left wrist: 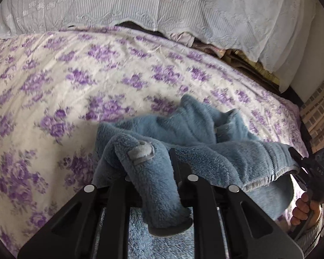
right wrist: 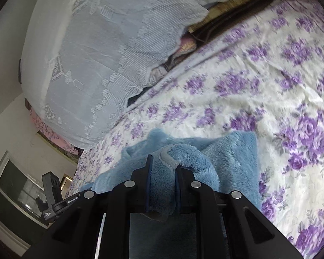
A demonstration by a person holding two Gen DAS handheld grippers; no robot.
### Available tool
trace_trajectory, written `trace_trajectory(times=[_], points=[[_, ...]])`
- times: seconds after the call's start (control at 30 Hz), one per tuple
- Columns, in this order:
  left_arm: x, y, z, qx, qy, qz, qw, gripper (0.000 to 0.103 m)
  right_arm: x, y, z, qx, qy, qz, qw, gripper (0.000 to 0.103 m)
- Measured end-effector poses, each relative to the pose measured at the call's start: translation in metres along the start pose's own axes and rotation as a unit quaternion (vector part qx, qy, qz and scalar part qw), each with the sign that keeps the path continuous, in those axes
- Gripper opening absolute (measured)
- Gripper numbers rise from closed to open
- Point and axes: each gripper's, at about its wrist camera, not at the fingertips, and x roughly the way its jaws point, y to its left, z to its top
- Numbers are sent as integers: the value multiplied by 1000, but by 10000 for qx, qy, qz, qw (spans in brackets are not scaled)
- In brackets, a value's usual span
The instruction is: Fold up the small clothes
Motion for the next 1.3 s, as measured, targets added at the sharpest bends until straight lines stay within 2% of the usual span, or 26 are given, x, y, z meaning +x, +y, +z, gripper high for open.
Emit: trace_trajectory(times=[0.13,0.27,0.37,0.77,0.93,1.03,1.13,1.17,1.2,1.23,1.27,1.3], points=[[5,-8,-6,307,-131,285,9990,15,10,-10,-4,-1,86,-104,9999,17],[9,-21,-13,716,-266,674,9948,16,14,-11,-6,-65,93,-174,9998,17],[10,-26,-16,878,-317,823,9922,16,15,-7,-7,-206,55,-288,9994,16],[6,-25,-15,801,-313,771,9933,16,14,-4,-8,-355,-24,-376,9987,17],[-4,-22,4,586,-279,471,9968,23,18,2,0,-459,-18,-470,9978,18],[11,-17,20,294,60,358,9989,30,26,0,11,-294,27,-462,9985,20],[22,-8,24,-147,283,257,9992,32,29,-8,20,211,57,-152,9996,37],[20,-7,24,-218,254,199,9992,33,26,-9,21,395,44,13,9992,49],[14,-5,23,-297,193,50,9994,40,22,-10,21,541,8,187,9984,64],[8,-4,23,-352,126,-131,9992,51,14,-11,21,669,-102,381,9970,68],[-1,-1,23,-445,0,-370,9983,58,7,-11,22,739,-231,468,9959,74],[-7,0,23,-518,-102,-482,9974,71,-2,-10,23,760,-372,468,9953,74]])
